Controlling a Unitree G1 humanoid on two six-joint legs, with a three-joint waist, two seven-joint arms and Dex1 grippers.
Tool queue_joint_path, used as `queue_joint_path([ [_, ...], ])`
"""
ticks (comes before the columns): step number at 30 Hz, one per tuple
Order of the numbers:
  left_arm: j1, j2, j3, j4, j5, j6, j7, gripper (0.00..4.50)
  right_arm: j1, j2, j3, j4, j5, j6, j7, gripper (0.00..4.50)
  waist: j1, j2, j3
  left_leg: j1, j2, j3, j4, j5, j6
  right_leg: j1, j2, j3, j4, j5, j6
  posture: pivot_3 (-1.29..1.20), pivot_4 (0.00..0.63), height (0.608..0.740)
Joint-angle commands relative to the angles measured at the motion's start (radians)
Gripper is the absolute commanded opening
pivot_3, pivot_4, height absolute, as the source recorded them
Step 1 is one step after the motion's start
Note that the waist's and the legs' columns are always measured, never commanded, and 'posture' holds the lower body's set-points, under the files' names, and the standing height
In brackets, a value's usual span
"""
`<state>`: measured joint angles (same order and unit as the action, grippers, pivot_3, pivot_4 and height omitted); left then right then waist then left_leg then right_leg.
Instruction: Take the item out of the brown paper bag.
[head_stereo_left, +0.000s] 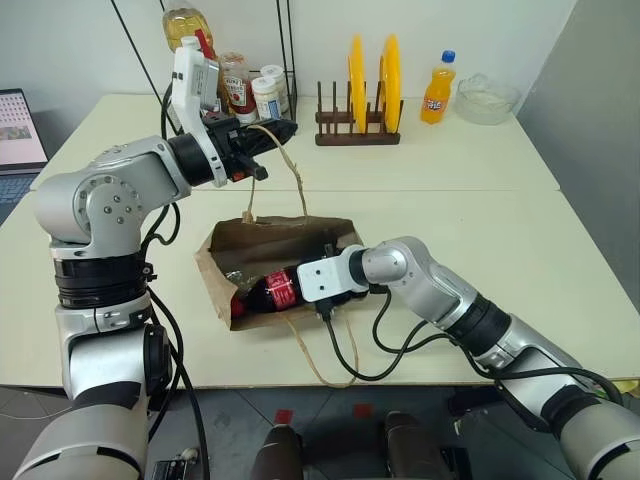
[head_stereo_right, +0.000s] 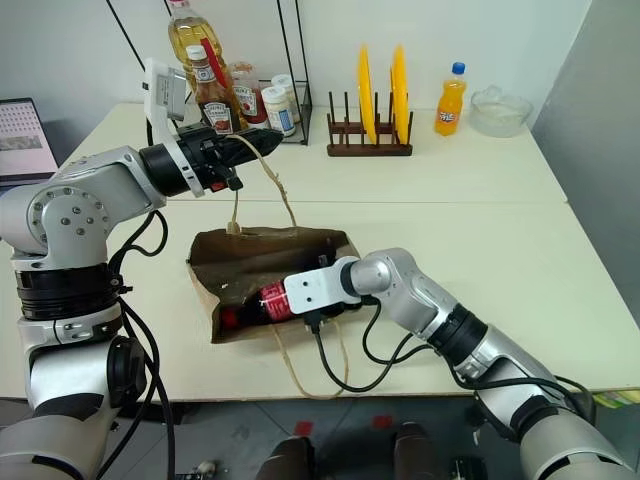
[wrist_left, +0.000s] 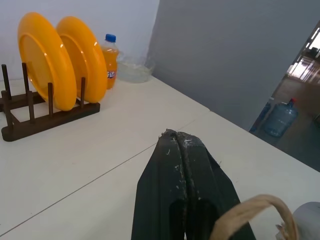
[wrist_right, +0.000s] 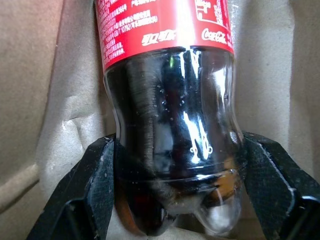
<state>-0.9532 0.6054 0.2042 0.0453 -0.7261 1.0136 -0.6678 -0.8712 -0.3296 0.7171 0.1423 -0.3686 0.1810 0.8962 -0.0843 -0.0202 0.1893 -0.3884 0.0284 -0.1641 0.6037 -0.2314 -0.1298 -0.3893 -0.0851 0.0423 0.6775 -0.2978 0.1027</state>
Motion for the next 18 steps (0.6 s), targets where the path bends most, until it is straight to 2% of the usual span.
queue_joint_path([
  [1,-0.023,0.003,0.021,-0.038,-0.015,-0.017,-0.001,0.00,0.001,-0.013,-0.041,0.010,0.001,-0.016,0.020,3.17,0.000,0.000,0.000,0.000,0.000,0.000,0.000,0.000,0.000,0.000,0.000,0.000,0.000,0.000,0.000,0.00,0.150,0.740],
  [13,0.002,0.020,-0.010,-0.038,0.016,-0.047,-0.023,0.00,0.005,-0.042,-0.208,-0.144,0.104,0.050,0.063,3.17,0.001,0.000,0.000,-0.001,0.000,0.000,0.000,0.000,0.000,0.000,0.000,0.000,0.000,0.000,0.000,0.00,0.150,0.740],
  [18,0.001,0.022,-0.014,-0.021,0.037,-0.063,-0.028,0.00,0.005,-0.113,-0.258,-0.204,0.128,0.091,0.110,3.17,0.001,0.000,0.000,-0.001,0.000,0.000,0.000,0.000,0.000,0.000,0.000,0.000,0.000,0.000,0.000,0.00,0.150,0.740],
])
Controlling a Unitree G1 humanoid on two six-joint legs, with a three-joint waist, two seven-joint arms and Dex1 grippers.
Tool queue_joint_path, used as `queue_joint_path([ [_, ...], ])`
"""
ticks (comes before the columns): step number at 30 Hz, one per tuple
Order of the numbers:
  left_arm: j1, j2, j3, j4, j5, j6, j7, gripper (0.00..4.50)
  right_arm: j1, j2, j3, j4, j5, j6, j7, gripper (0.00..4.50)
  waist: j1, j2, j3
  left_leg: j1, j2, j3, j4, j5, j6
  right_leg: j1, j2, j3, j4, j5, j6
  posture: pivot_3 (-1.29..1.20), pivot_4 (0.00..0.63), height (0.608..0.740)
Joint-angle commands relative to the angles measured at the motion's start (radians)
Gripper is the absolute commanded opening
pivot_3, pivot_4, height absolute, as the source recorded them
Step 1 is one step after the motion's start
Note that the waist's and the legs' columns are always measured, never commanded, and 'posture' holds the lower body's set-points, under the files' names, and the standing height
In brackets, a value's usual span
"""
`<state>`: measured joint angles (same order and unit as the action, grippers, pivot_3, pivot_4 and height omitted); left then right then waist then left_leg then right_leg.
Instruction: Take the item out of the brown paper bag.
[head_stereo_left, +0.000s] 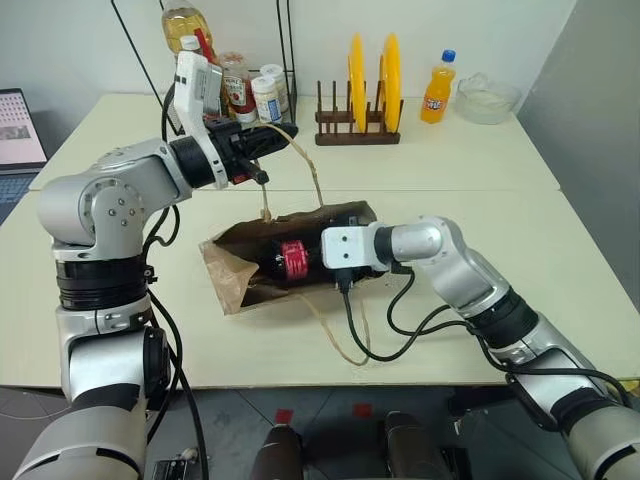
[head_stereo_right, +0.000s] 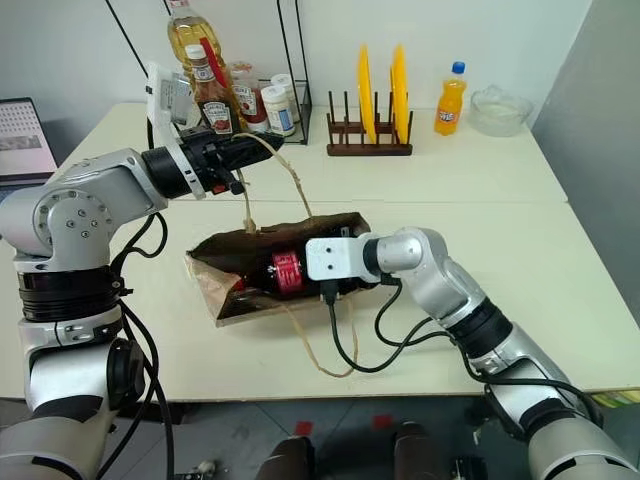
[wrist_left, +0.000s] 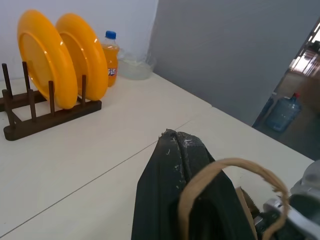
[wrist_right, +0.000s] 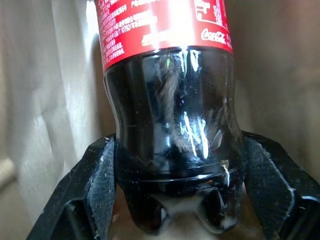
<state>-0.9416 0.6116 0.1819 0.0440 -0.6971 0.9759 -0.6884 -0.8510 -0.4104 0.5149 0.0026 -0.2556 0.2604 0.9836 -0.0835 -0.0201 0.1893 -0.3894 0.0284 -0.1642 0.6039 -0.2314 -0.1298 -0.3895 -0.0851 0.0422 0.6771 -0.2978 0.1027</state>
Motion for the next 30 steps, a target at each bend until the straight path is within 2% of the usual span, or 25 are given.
queue_joint_path([
  [1,-0.011,0.014,0.007,-0.020,0.010,-0.028,-0.008,0.00,-0.014,-0.043,-0.058,-0.072,0.015,0.020,0.028,3.17,0.000,0.000,0.000,0.000,0.000,0.000,0.000,0.000,0.000,0.000,0.000,0.000,0.000,0.000,0.000,0.00,0.150,0.740],
  [7,-0.008,0.014,-0.009,-0.016,0.035,-0.044,-0.014,0.00,0.003,-0.057,-0.092,-0.136,0.068,0.056,0.048,3.17,-0.001,0.000,0.000,-0.001,0.000,0.000,0.000,0.000,0.000,0.000,0.000,0.000,-0.001,0.000,0.000,0.00,0.150,0.740],
  [13,-0.002,0.020,-0.041,0.000,0.081,-0.071,-0.022,0.00,0.027,-0.029,-0.208,-0.197,0.248,0.139,0.063,3.17,0.000,0.000,0.000,-0.001,0.000,0.000,0.000,0.000,0.000,0.000,0.000,0.000,-0.001,0.000,0.000,0.00,0.150,0.740],
  [19,-0.009,0.021,-0.052,0.019,0.112,-0.095,-0.027,0.00,0.032,-0.059,-0.275,-0.241,0.374,0.178,0.097,3.17,0.000,0.000,0.000,-0.001,0.000,0.000,0.000,0.000,0.000,0.000,0.000,0.000,-0.001,0.000,0.000,0.00,0.150,0.740],
  [24,-0.016,0.026,-0.047,0.036,0.128,-0.103,-0.031,0.00,0.033,-0.105,-0.396,-0.314,0.547,0.325,0.116,3.17,0.000,0.000,0.000,-0.001,0.000,0.000,0.000,0.000,0.000,0.000,0.000,0.000,-0.001,0.000,0.000,0.00,0.150,0.740],
  [28,-0.004,0.027,-0.043,0.025,0.129,-0.100,-0.031,0.00,-0.009,-0.154,-0.515,-0.357,0.658,0.471,0.055,3.17,0.001,0.000,0.000,-0.002,0.000,0.000,0.000,0.000,0.000,0.000,0.000,0.000,-0.001,0.000,0.000,0.00,0.150,0.740],
  [30,-0.003,0.024,-0.036,0.018,0.120,-0.090,-0.026,0.00,-0.016,-0.192,-0.553,-0.358,0.664,0.508,0.018,3.17,0.001,0.000,0.000,-0.002,0.000,0.000,0.000,0.000,0.000,0.000,0.000,0.000,-0.001,0.000,0.000,0.00,0.150,0.740],
])
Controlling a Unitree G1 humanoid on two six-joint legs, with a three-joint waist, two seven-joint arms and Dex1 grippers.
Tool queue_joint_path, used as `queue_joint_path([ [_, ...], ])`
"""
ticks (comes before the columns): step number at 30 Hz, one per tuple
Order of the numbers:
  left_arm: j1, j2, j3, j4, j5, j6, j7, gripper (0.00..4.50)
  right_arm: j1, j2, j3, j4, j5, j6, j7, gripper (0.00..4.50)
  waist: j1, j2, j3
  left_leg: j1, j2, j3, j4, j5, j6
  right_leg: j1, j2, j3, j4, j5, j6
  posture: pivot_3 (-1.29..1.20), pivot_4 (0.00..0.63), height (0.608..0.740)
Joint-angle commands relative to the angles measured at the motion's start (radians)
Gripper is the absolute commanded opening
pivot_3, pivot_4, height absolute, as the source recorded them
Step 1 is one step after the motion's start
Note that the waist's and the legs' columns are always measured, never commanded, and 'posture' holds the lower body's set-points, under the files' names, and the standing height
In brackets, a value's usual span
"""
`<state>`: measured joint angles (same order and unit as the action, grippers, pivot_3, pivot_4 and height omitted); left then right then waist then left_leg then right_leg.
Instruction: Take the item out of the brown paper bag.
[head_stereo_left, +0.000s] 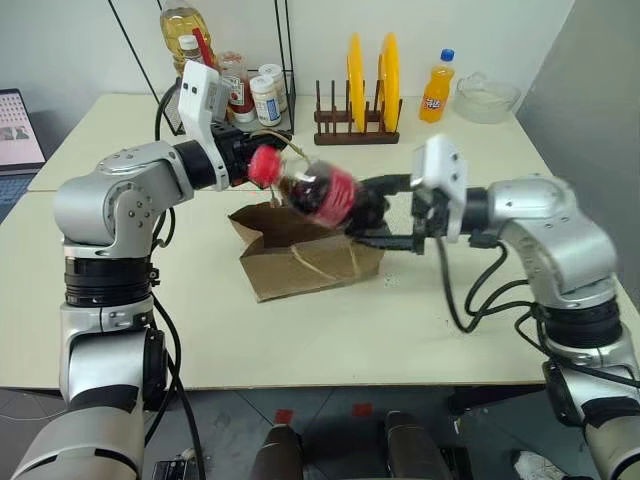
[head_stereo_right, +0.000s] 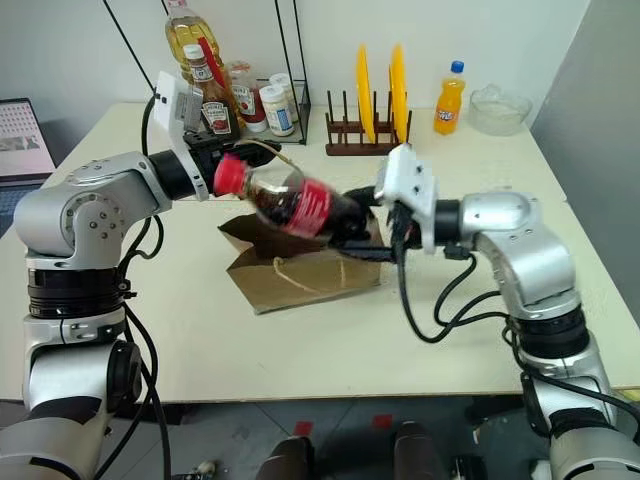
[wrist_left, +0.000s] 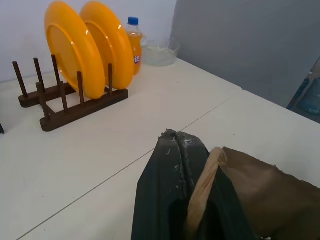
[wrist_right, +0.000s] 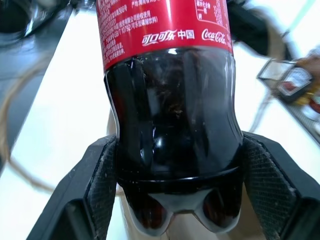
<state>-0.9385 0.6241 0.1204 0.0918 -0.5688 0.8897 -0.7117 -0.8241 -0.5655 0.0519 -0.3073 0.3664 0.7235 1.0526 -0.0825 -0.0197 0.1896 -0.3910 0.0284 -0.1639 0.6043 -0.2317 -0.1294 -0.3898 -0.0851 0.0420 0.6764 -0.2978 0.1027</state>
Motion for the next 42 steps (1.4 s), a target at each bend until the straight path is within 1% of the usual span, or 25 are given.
queue_joint_path([
  [1,-0.006,0.011,0.028,-0.033,-0.011,0.000,-0.001,0.00,-0.044,-0.054,-0.105,-0.040,0.042,0.060,-0.072,3.17,0.000,0.000,0.000,0.000,0.000,0.000,0.000,0.000,0.000,0.000,0.000,0.000,0.000,0.000,0.000,0.00,0.150,0.740],
  [3,-0.007,0.010,0.029,-0.036,-0.014,0.003,0.001,0.00,-0.033,-0.098,-0.130,0.026,-0.008,0.067,-0.135,3.17,0.001,0.000,0.000,0.000,0.000,0.000,0.000,0.000,0.000,0.000,0.000,0.000,0.000,0.000,0.000,0.00,0.150,0.740],
  [6,-0.011,0.010,0.024,-0.028,-0.012,-0.002,-0.005,0.00,-0.020,-0.173,-0.121,0.184,-0.118,0.073,-0.247,3.17,0.002,0.000,0.000,0.000,0.000,0.000,0.000,0.000,0.000,0.000,0.000,0.000,0.000,0.000,0.000,0.00,0.150,0.740],
  [8,-0.015,0.008,0.017,-0.017,-0.006,-0.011,-0.010,0.00,0.001,-0.232,-0.067,0.300,-0.216,-0.047,-0.277,3.17,0.003,0.000,0.000,-0.001,0.000,0.000,0.001,0.000,0.001,0.000,0.000,0.000,-0.001,0.000,0.000,0.00,0.150,0.740],
  [10,-0.019,0.003,0.012,-0.010,-0.001,-0.018,-0.010,0.00,0.042,-0.318,0.048,0.428,-0.378,-0.279,-0.285,3.17,0.004,0.000,0.000,-0.002,0.000,0.001,0.001,0.000,0.001,0.000,0.000,0.000,-0.002,0.000,0.000,0.00,0.150,0.740],
  [11,-0.021,0.001,0.011,-0.008,0.001,-0.021,-0.009,0.00,0.051,-0.340,0.082,0.482,-0.424,-0.345,-0.287,3.17,0.004,0.001,0.000,-0.002,0.000,0.002,0.001,0.000,0.001,0.000,0.000,0.000,-0.003,0.000,0.000,0.00,0.150,0.740],
  [15,-0.020,-0.003,0.009,-0.012,0.004,-0.025,-0.005,0.00,0.043,-0.326,0.130,0.665,-0.469,-0.417,-0.259,3.17,-0.008,0.003,0.002,-0.005,0.000,0.005,0.002,0.000,0.000,-0.002,-0.002,0.001,-0.005,0.000,0.000,0.00,0.150,0.740],
  [19,-0.012,0.001,0.011,-0.024,0.006,-0.021,0.000,0.00,0.021,-0.311,0.183,0.787,-0.527,-0.495,-0.236,3.17,-0.012,0.006,0.004,-0.005,0.000,0.007,0.003,0.000,0.000,-0.002,-0.002,0.001,-0.004,0.000,0.000,0.00,0.150,0.740],
  [23,-0.006,0.004,0.017,-0.036,0.002,-0.016,0.005,0.00,0.004,-0.298,0.196,0.845,-0.547,-0.517,-0.196,3.17,-0.010,0.006,0.004,-0.005,0.000,0.007,0.004,0.000,0.000,-0.001,-0.002,0.001,-0.002,0.000,0.000,0.00,0.150,0.740],
  [26,0.008,0.007,0.022,-0.051,0.000,-0.011,0.009,0.00,0.003,-0.288,0.190,0.861,-0.550,-0.526,-0.176,4.24,-0.007,0.006,0.004,-0.005,0.000,0.007,0.004,0.000,0.000,-0.001,-0.002,0.001,-0.002,0.000,0.001,0.00,0.150,0.740],
  [27,0.013,0.010,0.023,-0.058,0.000,-0.007,0.012,0.00,0.005,-0.287,0.183,0.856,-0.545,-0.531,-0.171,4.49,-0.007,0.006,0.004,-0.005,0.000,0.007,0.004,0.000,0.000,-0.001,-0.002,0.001,-0.002,0.000,0.001,0.00,0.150,0.740],
  [29,0.019,0.014,0.022,-0.066,0.002,-0.002,0.014,0.00,0.007,-0.288,0.170,0.843,-0.537,-0.536,-0.164,4.49,-0.006,0.006,0.004,-0.005,0.000,0.007,0.004,0.000,0.000,-0.001,-0.002,0.001,-0.002,0.000,0.001,0.00,0.150,0.740],
  [33,0.038,0.032,0.021,-0.069,0.015,-0.016,0.014,0.00,0.061,-0.295,0.095,0.654,-0.476,-0.499,-0.161,4.49,-0.006,0.006,0.004,-0.005,0.000,0.007,0.004,0.000,0.000,-0.001,-0.002,0.001,-0.002,0.000,0.001,0.00,0.150,0.740],
  [34,0.046,0.037,0.022,-0.069,0.007,-0.009,0.004,0.18,0.089,-0.284,0.068,0.580,-0.452,-0.496,-0.173,4.50,-0.005,0.006,0.004,-0.005,0.000,0.007,0.004,0.000,0.000,-0.001,-0.002,0.001,-0.002,0.000,0.001,0.00,0.150,0.740],
  [36,0.072,0.050,0.015,-0.076,-0.001,-0.002,-0.021,0.55,0.148,-0.236,0.000,0.413,-0.377,-0.426,-0.204,4.50,-0.005,0.006,0.004,-0.005,0.000,0.006,0.004,0.000,0.000,-0.001,-0.002,0.000,-0.002,0.000,0.001,0.00,0.150,0.740],
  [38,0.088,0.055,0.017,-0.076,-0.006,0.003,-0.029,1.15,0.202,-0.202,-0.029,0.293,-0.344,-0.354,-0.223,4.50,-0.004,0.006,0.004,-0.004,0.000,0.006,0.005,0.000,0.000,0.000,-0.002,0.000,-0.002,0.000,0.001,0.00,0.150,0.740],
  [42,0.101,0.068,0.025,-0.073,-0.007,0.005,-0.037,2.45,0.279,-0.139,-0.058,0.187,-0.318,-0.261,-0.290,4.50,0.001,0.006,0.004,-0.005,0.000,0.005,0.006,0.000,0.000,0.000,-0.002,-0.001,-0.001,0.000,0.001,0.00,0.150,0.740],
])
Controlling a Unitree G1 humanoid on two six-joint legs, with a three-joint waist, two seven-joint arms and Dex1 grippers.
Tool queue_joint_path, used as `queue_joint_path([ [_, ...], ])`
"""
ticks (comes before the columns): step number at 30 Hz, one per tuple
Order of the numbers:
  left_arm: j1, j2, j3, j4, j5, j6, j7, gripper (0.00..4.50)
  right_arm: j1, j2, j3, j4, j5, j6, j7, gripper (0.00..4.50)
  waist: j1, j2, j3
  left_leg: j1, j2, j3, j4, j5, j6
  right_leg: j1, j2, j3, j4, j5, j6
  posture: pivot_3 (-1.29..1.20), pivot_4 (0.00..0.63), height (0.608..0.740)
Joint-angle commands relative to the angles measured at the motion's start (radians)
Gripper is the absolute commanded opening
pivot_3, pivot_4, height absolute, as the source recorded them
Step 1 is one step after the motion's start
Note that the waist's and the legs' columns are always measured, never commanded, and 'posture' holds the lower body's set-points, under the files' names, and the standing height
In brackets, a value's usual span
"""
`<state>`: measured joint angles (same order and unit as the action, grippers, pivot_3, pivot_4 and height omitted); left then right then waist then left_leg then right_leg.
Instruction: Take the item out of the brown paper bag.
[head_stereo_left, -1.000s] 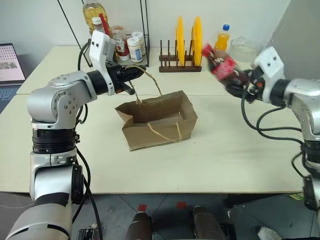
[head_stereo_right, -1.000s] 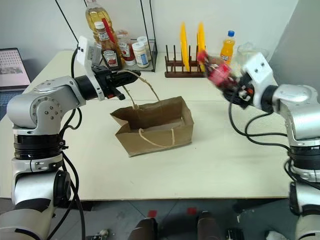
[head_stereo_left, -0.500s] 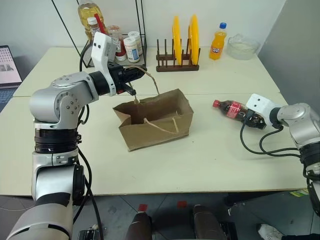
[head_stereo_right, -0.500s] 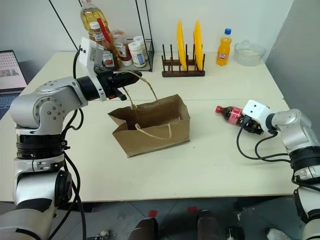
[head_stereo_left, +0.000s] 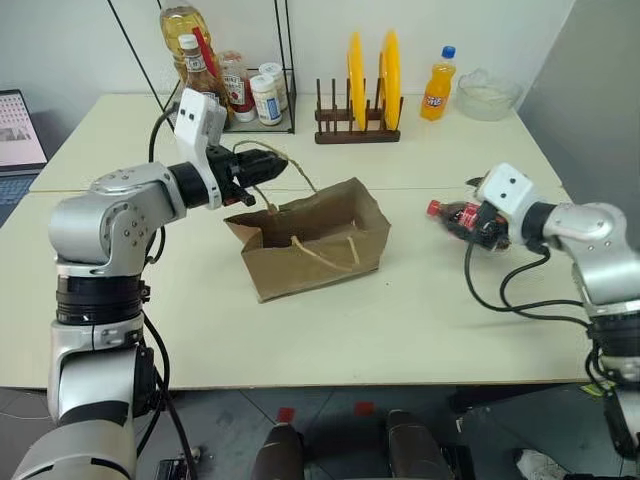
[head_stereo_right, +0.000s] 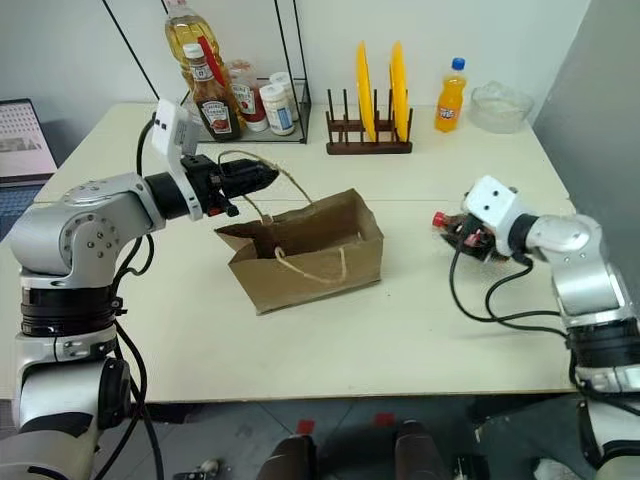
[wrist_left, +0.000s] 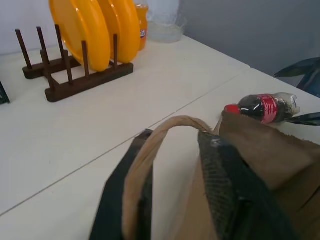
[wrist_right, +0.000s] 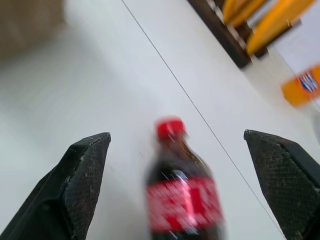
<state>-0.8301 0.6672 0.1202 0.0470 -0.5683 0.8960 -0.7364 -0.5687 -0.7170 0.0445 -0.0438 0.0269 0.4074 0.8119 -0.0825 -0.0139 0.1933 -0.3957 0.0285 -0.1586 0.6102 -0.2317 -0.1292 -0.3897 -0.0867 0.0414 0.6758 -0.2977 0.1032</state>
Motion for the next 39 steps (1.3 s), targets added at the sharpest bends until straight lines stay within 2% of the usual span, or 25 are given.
queue_joint_path([
  [1,-0.005,0.027,0.026,-0.028,-0.007,-0.002,-0.013,2.72,0.033,0.017,-0.051,-0.089,0.020,0.064,-0.058,4.50,0.001,0.000,0.000,0.000,0.000,0.000,0.000,0.000,0.000,0.000,0.000,0.000,0.000,0.000,0.000,0.00,0.150,0.740],
  [6,0.021,0.069,0.051,-0.046,-0.020,0.012,-0.026,4.34,0.082,0.071,-0.051,-0.145,0.037,0.108,-0.111,4.50,-0.001,0.000,0.000,0.000,0.000,0.000,-0.001,0.000,0.000,0.000,0.000,0.000,0.000,0.000,0.000,0.00,0.150,0.740],
  [7,0.025,0.074,0.057,-0.045,-0.020,0.012,-0.022,4.47,0.083,0.077,-0.049,-0.145,0.039,0.110,-0.119,4.50,-0.001,0.000,0.000,0.000,0.000,0.000,0.000,0.000,0.000,0.000,0.000,0.000,0.000,0.000,0.000,0.00,0.150,0.740],
  [11,0.065,0.113,0.032,-0.072,0.007,-0.013,-0.049,4.47,0.072,0.098,-0.040,-0.126,0.042,0.106,-0.137,4.50,-0.002,0.000,0.000,0.001,0.000,0.000,0.000,0.000,0.000,0.000,0.000,0.000,0.001,0.000,0.000,0.00,0.150,0.740],
  [17,0.105,0.174,-0.117,-0.061,0.137,-0.097,-0.109,4.47,0.035,0.125,-0.015,-0.082,0.038,0.086,-0.147,4.50,-0.001,0.000,0.000,0.001,0.000,0.000,0.000,0.000,0.000,0.000,0.000,0.000,0.001,0.000,0.000,0.00,0.150,0.740],
  [22,0.024,0.158,-0.130,-0.006,0.150,-0.059,-0.109,4.47,0.020,0.136,0.000,-0.065,0.033,0.075,-0.145,4.50,-0.001,0.000,0.000,0.000,0.000,0.000,0.000,0.000,0.000,0.000,0.000,0.000,0.001,0.000,0.000,0.00,0.150,0.740],
  [25,-0.008,0.135,-0.084,0.027,0.141,-0.058,-0.069,4.47,0.020,0.141,-0.007,-0.067,0.034,0.077,-0.160,4.50,-0.001,0.000,0.000,0.000,0.000,0.000,0.000,0.000,0.001,0.000,0.000,0.000,0.001,0.000,0.000,0.00,0.150,0.740],
  [28,-0.005,0.112,0.020,-0.002,0.066,-0.007,-0.048,4.47,0.033,0.140,-0.013,-0.088,0.043,0.090,-0.166,4.50,-0.003,0.000,0.000,0.000,0.000,0.000,0.000,0.000,0.000,0.000,0.000,0.000,0.001,0.000,0.000,0.00,0.150,0.740],
  [32,0.089,0.168,0.134,-0.085,-0.060,0.146,-0.092,4.47,0.064,0.133,-0.026,-0.109,0.064,0.104,-0.157,4.50,-0.009,0.000,0.000,0.001,0.000,0.000,-0.001,0.000,0.000,0.000,0.000,0.000,0.001,0.000,0.000,0.00,0.150,0.740],
  [36,0.190,0.242,0.214,-0.110,-0.071,0.193,-0.067,4.47,0.072,0.131,-0.040,-0.135,0.092,0.133,-0.153,4.50,-0.009,0.000,0.000,0.002,0.000,0.000,-0.001,-0.001,0.002,0.000,0.000,0.000,0.003,0.000,0.000,0.00,0.150,0.740],
  [39,0.265,0.257,0.299,-0.138,-0.070,0.217,-0.005,4.47,0.091,0.136,-0.081,-0.171,0.122,0.164,-0.175,4.50,-0.003,0.000,0.000,0.002,0.000,-0.001,-0.001,-0.001,0.003,0.000,0.000,0.000,0.003,0.000,0.000,0.00,0.150,0.740],
])
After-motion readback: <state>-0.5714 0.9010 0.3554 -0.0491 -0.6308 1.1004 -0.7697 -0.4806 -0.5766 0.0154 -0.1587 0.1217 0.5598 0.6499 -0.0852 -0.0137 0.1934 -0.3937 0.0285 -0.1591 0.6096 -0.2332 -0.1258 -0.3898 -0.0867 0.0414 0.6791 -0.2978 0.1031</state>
